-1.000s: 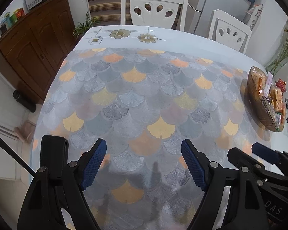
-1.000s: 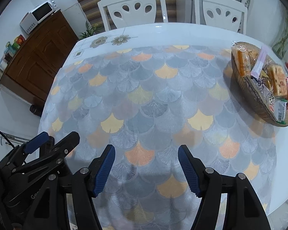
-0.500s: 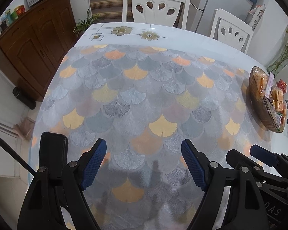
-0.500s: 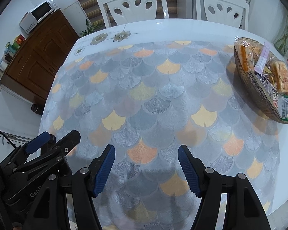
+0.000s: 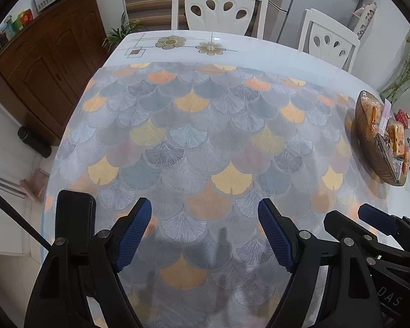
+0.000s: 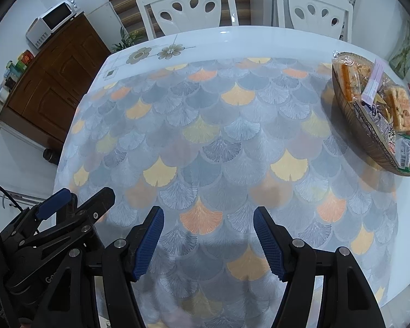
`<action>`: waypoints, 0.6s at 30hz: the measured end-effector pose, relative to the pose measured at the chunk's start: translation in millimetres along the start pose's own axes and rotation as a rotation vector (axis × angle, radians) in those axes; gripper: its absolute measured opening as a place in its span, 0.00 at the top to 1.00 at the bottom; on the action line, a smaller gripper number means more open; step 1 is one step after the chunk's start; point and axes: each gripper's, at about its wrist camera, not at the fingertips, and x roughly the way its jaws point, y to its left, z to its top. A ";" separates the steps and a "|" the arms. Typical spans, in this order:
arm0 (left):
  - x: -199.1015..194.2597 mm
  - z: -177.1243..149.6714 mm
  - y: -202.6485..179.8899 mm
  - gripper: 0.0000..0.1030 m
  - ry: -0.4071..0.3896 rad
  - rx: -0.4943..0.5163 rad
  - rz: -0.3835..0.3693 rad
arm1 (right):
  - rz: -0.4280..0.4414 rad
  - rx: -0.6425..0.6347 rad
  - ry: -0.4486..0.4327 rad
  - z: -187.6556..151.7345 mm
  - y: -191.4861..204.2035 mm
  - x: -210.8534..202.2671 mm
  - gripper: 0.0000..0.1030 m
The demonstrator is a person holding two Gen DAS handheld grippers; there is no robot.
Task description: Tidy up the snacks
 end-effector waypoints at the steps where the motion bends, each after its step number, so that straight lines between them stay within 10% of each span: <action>1: -0.3 -0.4 -0.7 0.23 -0.003 0.002 0.005 | 0.000 -0.001 0.000 0.1 -0.1 0.2 0.36; 18: 4.1 -2.5 -4.3 0.23 0.010 0.020 0.015 | 0.002 0.015 0.013 -1.6 -2.0 4.0 0.36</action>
